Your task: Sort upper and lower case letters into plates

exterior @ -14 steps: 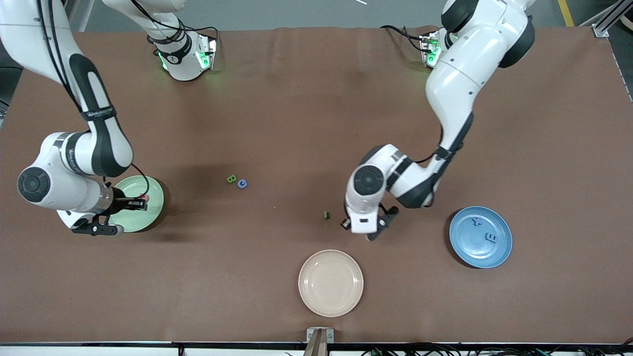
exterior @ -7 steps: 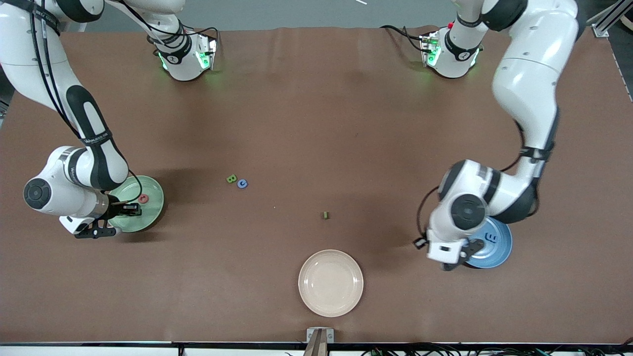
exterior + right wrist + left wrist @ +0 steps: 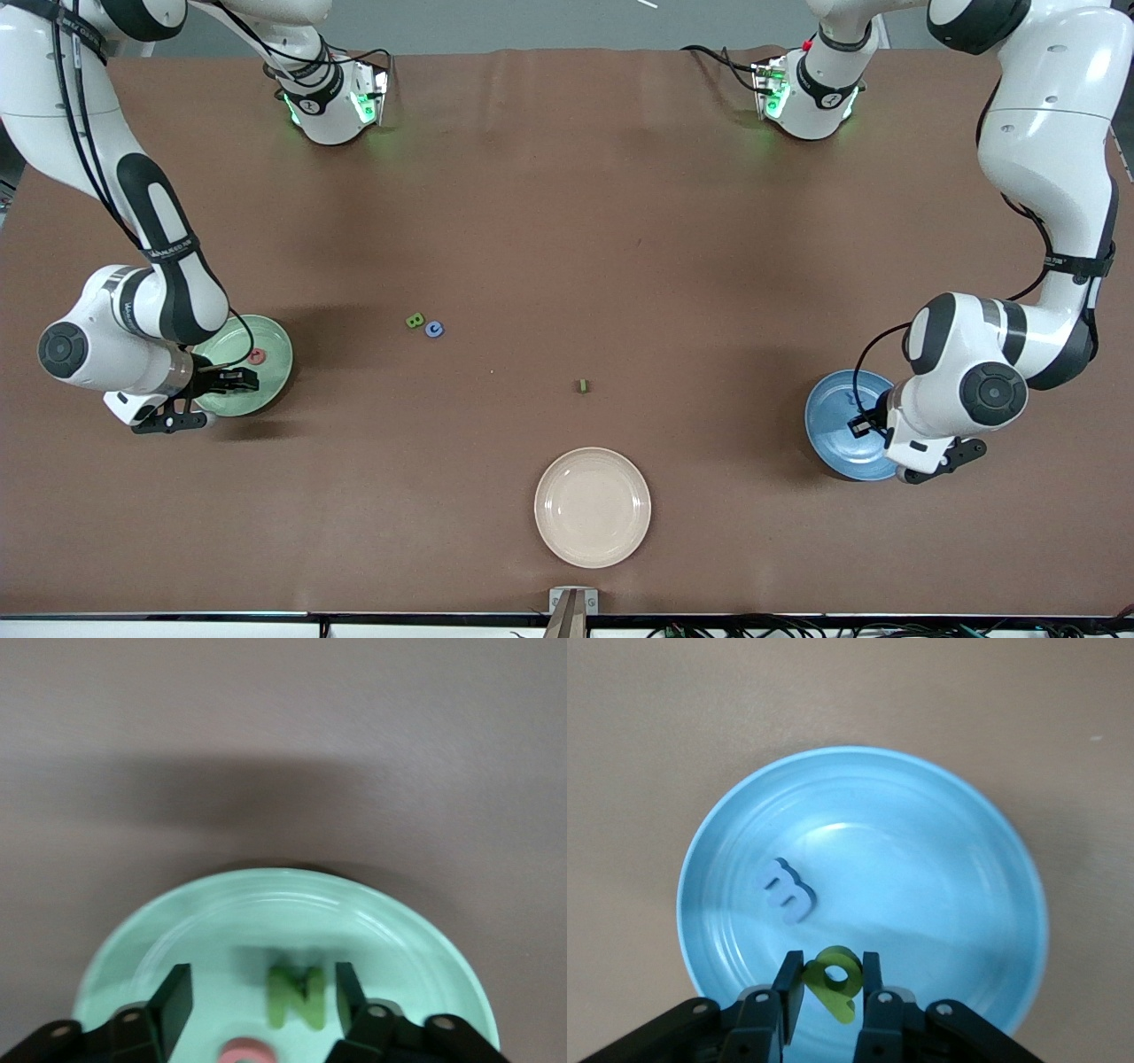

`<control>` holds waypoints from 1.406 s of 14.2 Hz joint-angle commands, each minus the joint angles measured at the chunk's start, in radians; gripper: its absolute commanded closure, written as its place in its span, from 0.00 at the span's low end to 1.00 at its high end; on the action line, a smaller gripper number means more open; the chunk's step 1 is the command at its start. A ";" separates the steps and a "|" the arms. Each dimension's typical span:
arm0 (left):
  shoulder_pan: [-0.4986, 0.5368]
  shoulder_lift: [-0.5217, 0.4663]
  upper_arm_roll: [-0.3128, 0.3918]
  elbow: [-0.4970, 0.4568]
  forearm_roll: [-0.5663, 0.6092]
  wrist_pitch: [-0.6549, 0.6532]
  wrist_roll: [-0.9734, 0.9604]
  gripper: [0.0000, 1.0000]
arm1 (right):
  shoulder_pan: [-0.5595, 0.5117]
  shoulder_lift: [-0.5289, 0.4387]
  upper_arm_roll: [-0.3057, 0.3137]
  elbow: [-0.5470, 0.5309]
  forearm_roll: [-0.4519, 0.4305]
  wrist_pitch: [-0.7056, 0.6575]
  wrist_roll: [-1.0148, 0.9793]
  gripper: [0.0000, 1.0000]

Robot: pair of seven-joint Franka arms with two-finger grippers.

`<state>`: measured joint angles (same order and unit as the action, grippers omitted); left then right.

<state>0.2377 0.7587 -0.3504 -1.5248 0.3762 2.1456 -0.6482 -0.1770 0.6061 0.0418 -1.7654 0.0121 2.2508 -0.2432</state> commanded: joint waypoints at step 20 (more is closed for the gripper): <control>-0.642 0.143 -0.004 0.239 0.076 0.072 -0.405 0.30 | 0.556 -0.128 0.009 -0.197 0.052 0.073 1.183 0.03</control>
<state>-0.3386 0.8417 -0.4030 -1.3788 0.4437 2.2084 -1.0224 0.3651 0.4708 0.0594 -1.9454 0.0415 2.2944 0.9054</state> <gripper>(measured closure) 0.264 0.022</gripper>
